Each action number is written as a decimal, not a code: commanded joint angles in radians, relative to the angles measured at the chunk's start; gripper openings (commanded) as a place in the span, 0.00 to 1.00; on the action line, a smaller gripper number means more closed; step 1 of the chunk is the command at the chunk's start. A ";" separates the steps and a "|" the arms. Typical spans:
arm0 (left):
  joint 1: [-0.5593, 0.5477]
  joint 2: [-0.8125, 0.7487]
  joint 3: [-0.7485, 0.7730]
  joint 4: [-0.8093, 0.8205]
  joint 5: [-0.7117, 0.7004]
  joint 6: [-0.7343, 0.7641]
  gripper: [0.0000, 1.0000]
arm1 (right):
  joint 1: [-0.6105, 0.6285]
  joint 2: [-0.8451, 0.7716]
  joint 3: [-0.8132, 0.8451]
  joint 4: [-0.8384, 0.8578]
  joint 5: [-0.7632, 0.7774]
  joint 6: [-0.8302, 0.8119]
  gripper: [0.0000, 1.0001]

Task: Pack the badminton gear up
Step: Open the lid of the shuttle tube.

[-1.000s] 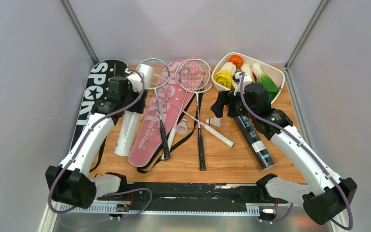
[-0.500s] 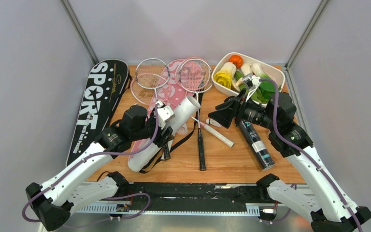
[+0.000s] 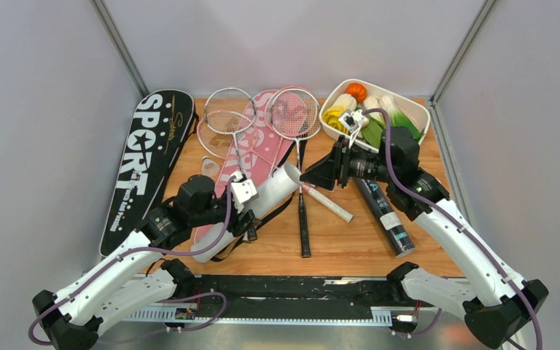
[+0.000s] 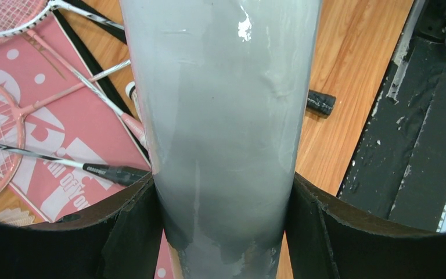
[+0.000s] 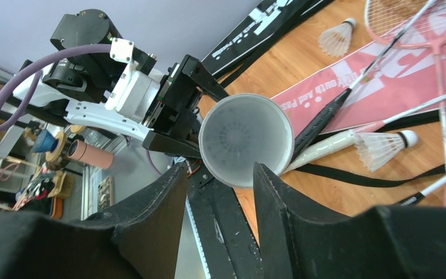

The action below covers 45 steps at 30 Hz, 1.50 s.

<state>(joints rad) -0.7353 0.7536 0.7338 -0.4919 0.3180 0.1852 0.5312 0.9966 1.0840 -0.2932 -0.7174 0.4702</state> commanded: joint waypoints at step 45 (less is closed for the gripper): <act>-0.010 -0.018 0.110 -0.078 -0.199 0.098 0.36 | -0.028 0.005 0.237 -0.011 0.043 -0.051 0.00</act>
<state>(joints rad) -0.7471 0.7616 0.8219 -0.5812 0.1436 0.2710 0.5144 1.0103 1.3048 -0.3172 -0.6819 0.4362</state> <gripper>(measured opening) 0.727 0.006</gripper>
